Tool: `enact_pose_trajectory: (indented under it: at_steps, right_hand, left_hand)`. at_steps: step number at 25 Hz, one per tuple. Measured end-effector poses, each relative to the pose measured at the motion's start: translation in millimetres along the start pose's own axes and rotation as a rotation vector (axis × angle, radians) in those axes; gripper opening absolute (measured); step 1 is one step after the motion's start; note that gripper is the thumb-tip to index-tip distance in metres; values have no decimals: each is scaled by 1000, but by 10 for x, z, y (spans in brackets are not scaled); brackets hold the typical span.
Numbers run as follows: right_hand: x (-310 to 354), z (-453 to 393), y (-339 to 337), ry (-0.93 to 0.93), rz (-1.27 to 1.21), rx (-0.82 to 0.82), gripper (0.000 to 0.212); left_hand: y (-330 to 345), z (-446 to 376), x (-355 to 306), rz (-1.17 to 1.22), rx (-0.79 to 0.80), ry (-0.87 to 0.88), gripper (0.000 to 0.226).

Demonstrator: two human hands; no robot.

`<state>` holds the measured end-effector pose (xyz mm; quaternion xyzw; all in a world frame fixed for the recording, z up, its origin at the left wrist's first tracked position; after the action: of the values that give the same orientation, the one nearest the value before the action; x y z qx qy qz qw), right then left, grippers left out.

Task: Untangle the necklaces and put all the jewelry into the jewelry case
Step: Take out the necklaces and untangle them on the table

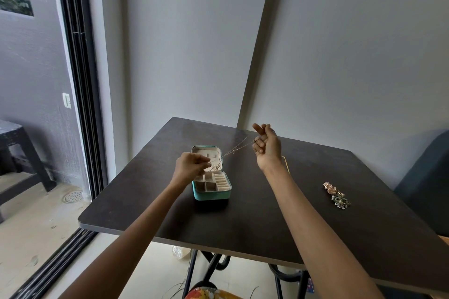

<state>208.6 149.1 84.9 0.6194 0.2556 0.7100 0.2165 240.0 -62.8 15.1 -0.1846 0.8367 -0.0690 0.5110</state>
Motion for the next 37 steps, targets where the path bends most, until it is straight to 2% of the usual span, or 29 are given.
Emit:
enact_pose_trajectory:
  at_steps: [5,13,18,20,28,30,33,37]
  right_hand:
    - [179,41,76,-49,13,-1,24]
    - [-167,93,-211,23,345,-74,20]
    - [-314,108,-423,16,705,-268,21]
    - [-337,110,-561,22,767,-334,22]
    - [-361,99,-903,84,749,-472,20]
    - [-356,107,-996,119,677,-524,22]
    - [-327,122,-1178,163,485,-556,25]
    - [-262,152,-1376,154,387,-596,26]
  left_hand:
    - [-41,-1,16,-49,-3,18,9]
    - [-67,-32,-29,422,-148,-88,11]
    - [-152,-53,-7,529,-279,-133,17]
    - [-216,-64,6,606,-348,-154,18]
    - [-88,-38,1,987,-393,-202,24]
    - [-59,-21,-14,1062,-393,-208,23]
    - [-124,1,63,970,-366,-230,23]
    - [-137,22,105,794,-289,-205,20]
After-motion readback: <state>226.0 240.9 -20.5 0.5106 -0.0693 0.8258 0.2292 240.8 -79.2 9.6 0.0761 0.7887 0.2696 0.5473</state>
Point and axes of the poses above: each hand's wrist, its own z-axis away from the middle knuckle, its own y-axis out of the palm, x = y × z, the point moved 7 cm from there along -z, towards the middle knuckle, and after that the axes turned 15 degrees about y, right-handed, at the moved point
